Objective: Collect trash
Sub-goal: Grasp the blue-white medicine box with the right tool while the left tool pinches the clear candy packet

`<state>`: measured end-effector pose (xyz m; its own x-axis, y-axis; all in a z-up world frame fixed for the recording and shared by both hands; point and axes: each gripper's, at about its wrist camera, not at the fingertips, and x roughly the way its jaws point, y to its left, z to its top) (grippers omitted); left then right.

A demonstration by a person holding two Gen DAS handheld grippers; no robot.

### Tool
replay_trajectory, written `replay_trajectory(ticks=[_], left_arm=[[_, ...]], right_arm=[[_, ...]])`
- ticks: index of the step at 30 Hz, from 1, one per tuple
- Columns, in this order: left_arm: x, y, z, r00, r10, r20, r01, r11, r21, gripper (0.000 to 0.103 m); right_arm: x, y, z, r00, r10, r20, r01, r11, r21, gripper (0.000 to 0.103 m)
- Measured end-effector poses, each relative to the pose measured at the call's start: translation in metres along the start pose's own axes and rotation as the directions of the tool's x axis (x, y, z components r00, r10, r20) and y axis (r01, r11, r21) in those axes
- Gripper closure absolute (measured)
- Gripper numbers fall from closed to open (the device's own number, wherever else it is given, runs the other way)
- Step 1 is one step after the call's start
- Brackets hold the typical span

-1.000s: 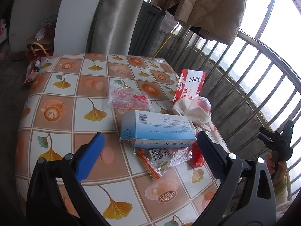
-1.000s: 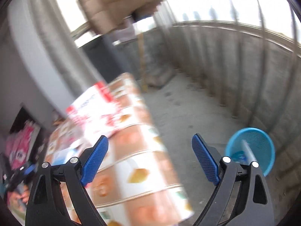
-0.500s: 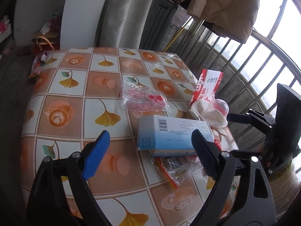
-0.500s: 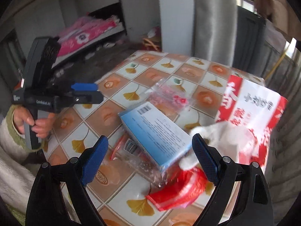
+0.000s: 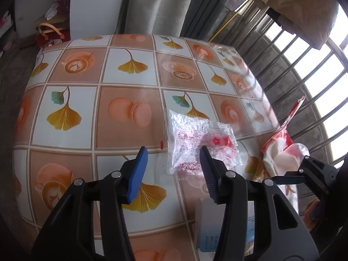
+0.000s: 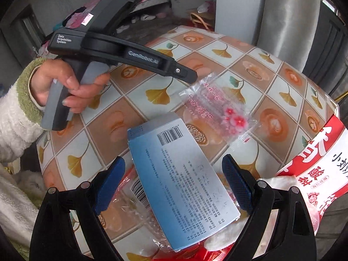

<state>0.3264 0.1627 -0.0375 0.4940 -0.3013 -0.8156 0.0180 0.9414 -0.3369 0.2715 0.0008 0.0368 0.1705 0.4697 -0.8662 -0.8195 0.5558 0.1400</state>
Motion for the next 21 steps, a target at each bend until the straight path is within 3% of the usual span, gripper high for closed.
replay_trajectory(ticks=[5,13,21], left_arm=[[0.014,-0.011,-0.002,0.999,0.049,-0.024,-0.047,0.996,0.077,0.072],[0.023,-0.013,-0.007,0.996,0.088,-0.029,-0.084,0.989,0.120,0.093],[0.022,-0.009,-0.004,0.998,0.069,0.000,-0.069,0.991,0.114,0.101]], right_arm=[[0.013,-0.003,0.006,0.999,0.008,-0.032,-0.009,1.000,-0.025,0.015],[0.027,-0.001,0.007,0.998,0.006,-0.064,-0.009,0.998,-0.059,0.015],[0.033,0.009,0.002,0.997,-0.039,-0.071,0.031,0.993,-0.112,0.020]])
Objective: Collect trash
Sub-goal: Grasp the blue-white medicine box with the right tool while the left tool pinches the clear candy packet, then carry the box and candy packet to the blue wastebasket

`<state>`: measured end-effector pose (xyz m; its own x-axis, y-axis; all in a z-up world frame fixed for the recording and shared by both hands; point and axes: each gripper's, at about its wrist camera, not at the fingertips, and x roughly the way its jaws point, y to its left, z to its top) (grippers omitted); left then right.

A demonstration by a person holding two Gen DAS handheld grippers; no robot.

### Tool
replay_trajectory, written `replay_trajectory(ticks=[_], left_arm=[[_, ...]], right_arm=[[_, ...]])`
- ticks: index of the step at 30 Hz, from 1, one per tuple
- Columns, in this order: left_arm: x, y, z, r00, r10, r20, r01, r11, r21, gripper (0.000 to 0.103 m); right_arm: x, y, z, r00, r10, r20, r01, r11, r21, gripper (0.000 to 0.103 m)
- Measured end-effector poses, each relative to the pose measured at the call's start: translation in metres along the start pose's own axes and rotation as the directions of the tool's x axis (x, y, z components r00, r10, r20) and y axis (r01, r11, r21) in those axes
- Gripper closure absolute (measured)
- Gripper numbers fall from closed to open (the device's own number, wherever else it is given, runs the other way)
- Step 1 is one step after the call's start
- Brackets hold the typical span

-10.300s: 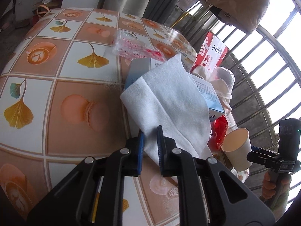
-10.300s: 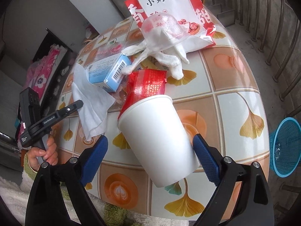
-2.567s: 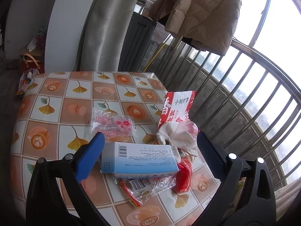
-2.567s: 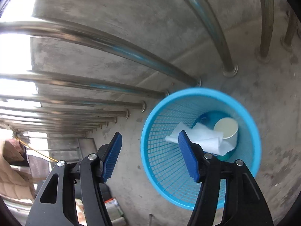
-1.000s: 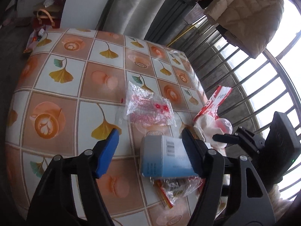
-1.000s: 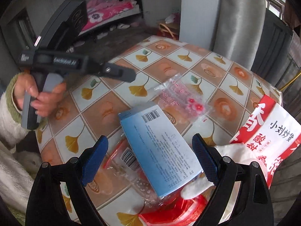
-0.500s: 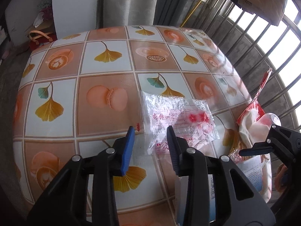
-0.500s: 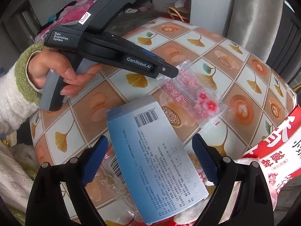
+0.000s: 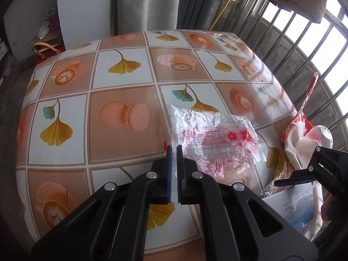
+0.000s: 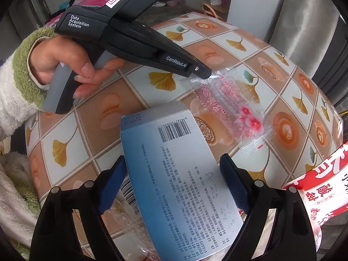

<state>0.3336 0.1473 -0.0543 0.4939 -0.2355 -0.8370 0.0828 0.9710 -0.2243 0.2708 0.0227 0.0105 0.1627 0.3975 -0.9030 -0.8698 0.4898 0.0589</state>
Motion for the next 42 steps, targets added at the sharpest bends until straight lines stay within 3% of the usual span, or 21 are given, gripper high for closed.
replay_trajectory(ticks=[5,17,23,24,25,26,31,36,38,42], left_arm=[[-0.007,0.007,0.001,0.998,-0.048,0.031,0.049,0.998,-0.043,0.103],[-0.051,0.015,0.003,0.987,-0.065,0.144,0.077,0.994,-0.076,0.103],[-0.044,0.018,0.002,0.992,-0.083,0.099,0.092,0.992,-0.091,0.102],[-0.040,0.018,0.002,0.993,-0.085,0.084,0.093,0.991,-0.098,0.098],[-0.035,0.017,0.002,0.994,-0.082,0.073,0.090,0.991,-0.102,0.083],[-0.029,0.016,0.003,0.996,-0.072,0.062,0.078,0.992,-0.101,0.070],[0.003,0.003,0.007,1.000,0.029,0.007,-0.029,0.999,-0.030,0.069],[0.016,-0.018,0.007,0.989,0.143,0.031,-0.146,0.984,0.100,0.069],[0.018,-0.025,0.005,0.985,0.169,0.047,-0.174,0.974,0.145,0.080],[0.019,-0.038,0.001,0.974,0.212,0.076,-0.223,0.952,0.211,0.088]], right_arm=[[-0.005,-0.002,-0.002,1.000,-0.008,0.019,0.008,1.000,0.016,0.021],[-0.037,-0.007,-0.012,0.992,-0.024,0.121,0.012,0.995,0.103,0.023],[-0.060,-0.005,-0.023,0.979,-0.041,0.197,0.007,0.985,0.171,0.024],[-0.064,-0.004,-0.026,0.976,-0.049,0.212,0.009,0.983,0.186,0.024],[-0.068,-0.004,-0.028,0.972,-0.054,0.228,0.008,0.980,0.201,0.024],[-0.072,-0.004,-0.032,0.968,-0.061,0.242,0.006,0.976,0.219,0.024],[-0.094,-0.002,-0.052,0.942,-0.087,0.323,-0.020,0.949,0.313,0.024],[-0.115,-0.004,-0.080,0.915,-0.134,0.380,-0.047,0.901,0.431,0.024],[-0.123,-0.004,-0.091,0.904,-0.152,0.401,-0.061,0.881,0.470,0.024],[-0.137,-0.003,-0.112,0.885,-0.197,0.421,-0.071,0.838,0.541,0.024]])
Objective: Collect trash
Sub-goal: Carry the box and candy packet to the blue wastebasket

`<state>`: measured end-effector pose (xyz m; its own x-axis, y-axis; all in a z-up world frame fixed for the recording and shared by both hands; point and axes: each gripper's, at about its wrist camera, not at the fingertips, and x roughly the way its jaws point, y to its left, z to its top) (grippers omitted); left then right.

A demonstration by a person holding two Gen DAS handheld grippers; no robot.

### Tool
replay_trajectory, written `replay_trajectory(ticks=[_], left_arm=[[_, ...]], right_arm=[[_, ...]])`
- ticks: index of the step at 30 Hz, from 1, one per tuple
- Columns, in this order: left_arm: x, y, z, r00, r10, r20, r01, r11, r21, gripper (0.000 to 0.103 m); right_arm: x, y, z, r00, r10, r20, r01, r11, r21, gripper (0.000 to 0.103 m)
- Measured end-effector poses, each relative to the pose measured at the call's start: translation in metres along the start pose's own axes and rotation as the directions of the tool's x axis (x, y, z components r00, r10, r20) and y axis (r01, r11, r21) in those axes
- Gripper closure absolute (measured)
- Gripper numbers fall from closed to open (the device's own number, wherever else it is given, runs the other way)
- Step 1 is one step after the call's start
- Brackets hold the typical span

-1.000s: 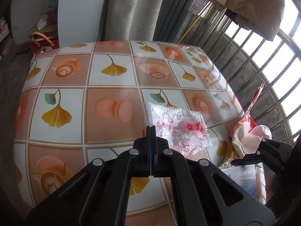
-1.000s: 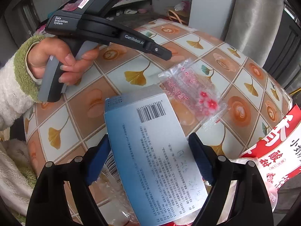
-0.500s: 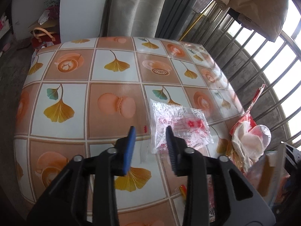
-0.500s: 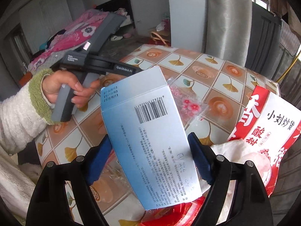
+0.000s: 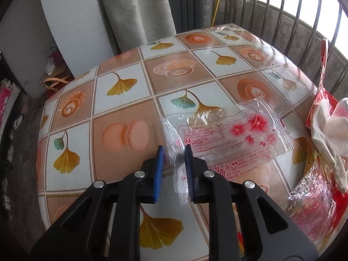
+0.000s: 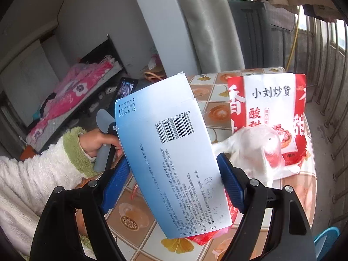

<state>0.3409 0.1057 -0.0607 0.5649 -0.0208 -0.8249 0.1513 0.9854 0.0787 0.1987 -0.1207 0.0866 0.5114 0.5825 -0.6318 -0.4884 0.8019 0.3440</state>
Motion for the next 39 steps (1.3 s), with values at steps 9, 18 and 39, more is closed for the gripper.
replay_trajectory(ticks=[9,18,39], left_arm=[[-0.019,0.003,0.001,0.998,-0.029,0.058,0.031,0.999,-0.037,0.102],[-0.092,0.015,0.000,0.979,-0.061,0.194,0.079,0.994,-0.082,0.102],[-0.239,-0.122,0.006,0.872,-0.316,0.373,0.238,0.941,0.240,0.102]], right_arm=[[-0.031,-0.015,-0.026,0.996,-0.078,0.034,0.072,0.987,0.140,0.024],[-0.051,-0.027,-0.039,0.993,-0.085,0.083,0.062,0.967,0.247,0.024],[-0.147,-0.062,-0.091,0.944,-0.198,0.263,0.069,0.900,0.431,0.024]])
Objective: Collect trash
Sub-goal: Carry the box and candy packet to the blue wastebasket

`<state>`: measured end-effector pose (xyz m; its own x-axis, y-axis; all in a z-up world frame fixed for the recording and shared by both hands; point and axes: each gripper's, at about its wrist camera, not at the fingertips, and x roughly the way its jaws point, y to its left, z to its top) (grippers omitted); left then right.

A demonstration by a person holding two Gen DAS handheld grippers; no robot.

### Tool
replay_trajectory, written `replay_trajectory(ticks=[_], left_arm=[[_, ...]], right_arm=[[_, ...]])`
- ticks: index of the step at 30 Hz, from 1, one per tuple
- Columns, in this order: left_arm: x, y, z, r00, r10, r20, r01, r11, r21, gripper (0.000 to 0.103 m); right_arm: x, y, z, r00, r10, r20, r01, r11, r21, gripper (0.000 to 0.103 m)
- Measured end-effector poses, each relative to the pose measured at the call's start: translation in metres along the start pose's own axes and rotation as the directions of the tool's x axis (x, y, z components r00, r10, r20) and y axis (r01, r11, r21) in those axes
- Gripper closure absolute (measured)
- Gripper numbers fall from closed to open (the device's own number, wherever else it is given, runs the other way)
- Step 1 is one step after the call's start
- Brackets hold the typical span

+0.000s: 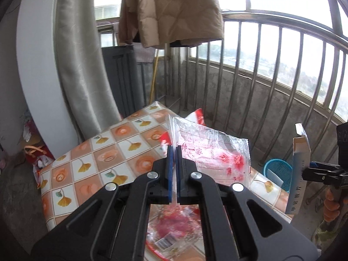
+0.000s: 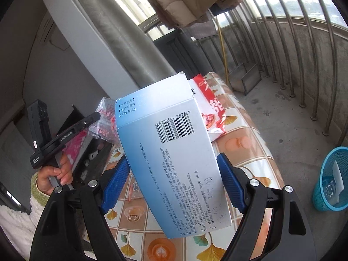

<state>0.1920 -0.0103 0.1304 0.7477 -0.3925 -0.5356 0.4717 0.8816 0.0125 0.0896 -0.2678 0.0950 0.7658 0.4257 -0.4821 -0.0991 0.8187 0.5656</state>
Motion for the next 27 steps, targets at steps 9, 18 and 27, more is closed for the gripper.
replay_trajectory(ticks=[9,18,27], left_arm=[[0.049,-0.137,0.021,0.978,-0.197,-0.067,0.206,0.961,0.184,0.102],[0.126,-0.276,0.017,0.935,-0.276,-0.221,0.340,0.875,0.344,0.102],[0.221,-0.383,-0.011,0.878,-0.235,-0.418,0.411,0.818,0.403,0.102]], right_arm=[[-0.074,-0.095,-0.017,0.983,-0.114,0.143,0.074,0.963,0.259,0.024],[-0.143,-0.190,-0.059,0.925,-0.304,0.227,0.151,0.844,0.515,0.024],[-0.172,-0.287,-0.116,0.897,-0.399,0.191,0.128,0.647,0.752,0.024]])
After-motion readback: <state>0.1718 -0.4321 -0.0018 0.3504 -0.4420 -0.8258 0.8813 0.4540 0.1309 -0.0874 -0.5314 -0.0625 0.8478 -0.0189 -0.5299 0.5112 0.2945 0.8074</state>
